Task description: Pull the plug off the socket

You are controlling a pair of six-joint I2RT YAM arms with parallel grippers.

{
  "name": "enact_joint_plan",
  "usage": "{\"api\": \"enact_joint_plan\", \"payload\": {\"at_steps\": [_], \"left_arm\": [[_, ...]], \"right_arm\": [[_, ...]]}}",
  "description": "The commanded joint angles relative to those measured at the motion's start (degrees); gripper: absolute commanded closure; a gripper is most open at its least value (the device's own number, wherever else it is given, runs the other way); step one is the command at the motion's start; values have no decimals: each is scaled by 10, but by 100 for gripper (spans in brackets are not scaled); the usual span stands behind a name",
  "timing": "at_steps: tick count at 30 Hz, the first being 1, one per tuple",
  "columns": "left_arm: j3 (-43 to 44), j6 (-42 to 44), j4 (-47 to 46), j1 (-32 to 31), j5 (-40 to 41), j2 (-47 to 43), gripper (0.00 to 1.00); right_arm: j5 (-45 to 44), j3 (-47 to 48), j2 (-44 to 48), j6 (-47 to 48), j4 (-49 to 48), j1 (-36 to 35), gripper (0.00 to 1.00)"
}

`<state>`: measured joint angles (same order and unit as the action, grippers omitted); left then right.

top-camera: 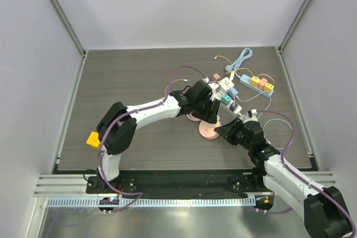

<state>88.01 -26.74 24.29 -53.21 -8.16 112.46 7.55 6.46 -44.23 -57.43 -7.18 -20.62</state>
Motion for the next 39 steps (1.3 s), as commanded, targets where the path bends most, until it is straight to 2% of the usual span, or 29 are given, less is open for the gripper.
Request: {"api": "enact_joint_plan", "payload": {"at_steps": [1, 2, 4, 5, 6, 7, 8, 11, 15, 17, 18, 20, 23, 26, 29, 30, 31, 35, 36, 37, 38, 39], "left_arm": [[-59, 13, -68, 9, -75, -96, 100], [-80, 16, -118, 10, -92, -120, 100], [-101, 4, -144, 20, -123, -132, 100], [-102, -31, -138, 27, -119, -134, 100], [-93, -58, -117, 47, -99, -125, 100], [-69, -90, -29, 59, -67, -114, 100], [-18, -105, 18, 66, -52, -104, 100], [36, -91, 66, 48, -11, -96, 100], [50, -62, 70, 28, -29, -84, 100], [51, -17, 82, 16, -21, -84, 100], [40, -3, 89, 4, 11, -90, 100], [11, 13, 81, 2, 24, -127, 100], [-70, 0, 37, 22, -25, -174, 100], [-132, -10, 22, 64, -84, -240, 100], [-188, -28, 28, 130, -130, -314, 100], [-199, -35, 34, 170, -130, -352, 100], [-206, -37, 63, 188, -123, -366, 100], [-208, -24, 188, 287, 8, -407, 100], [-216, -24, 203, 336, 11, -410, 100], [-227, -25, 210, 369, -3, -423, 100], [-243, -30, 204, 446, -78, -431, 100], [-286, -37, 190, 488, -123, -443, 100]], "right_arm": [[-64, -19, 2, -5, 84, 9, 99], [-59, -19, 4, -4, 82, 9, 99], [-49, -18, 9, 2, 81, 9, 99], [-50, -18, 12, 5, 81, 9, 99], [-50, -20, 16, 8, 79, 9, 99], [-49, -26, 26, 16, 74, 9, 99], [-52, -28, 32, 16, 74, 9, 99], [-54, -28, 37, 22, 59, 9, 99], [-50, -26, 27, 28, 64, 9, 99], [-53, -25, 29, 28, 67, 9, 99], [-54, -22, 30, 28, 68, 9, 99], [-56, -15, 37, 28, 90, 9, 99], [-57, -16, 51, 28, 95, 9, 99], [-61, -16, 55, 30, 96, 9, 99], [-58, -14, 49, 34, 96, 9, 99], [-57, -14, 49, 36, 96, 9, 99], [-57, -17, 51, 35, 95, 9, 99], [-58, -22, 61, 35, 94, 9, 99], [-58, -22, 61, 36, 93, 9, 99], [-57, -21, 60, 36, 92, 9, 99], [-57, -20, 59, 40, 92, 10, 99], [-57, -18, 57, 41, 92, 9, 99]]}}
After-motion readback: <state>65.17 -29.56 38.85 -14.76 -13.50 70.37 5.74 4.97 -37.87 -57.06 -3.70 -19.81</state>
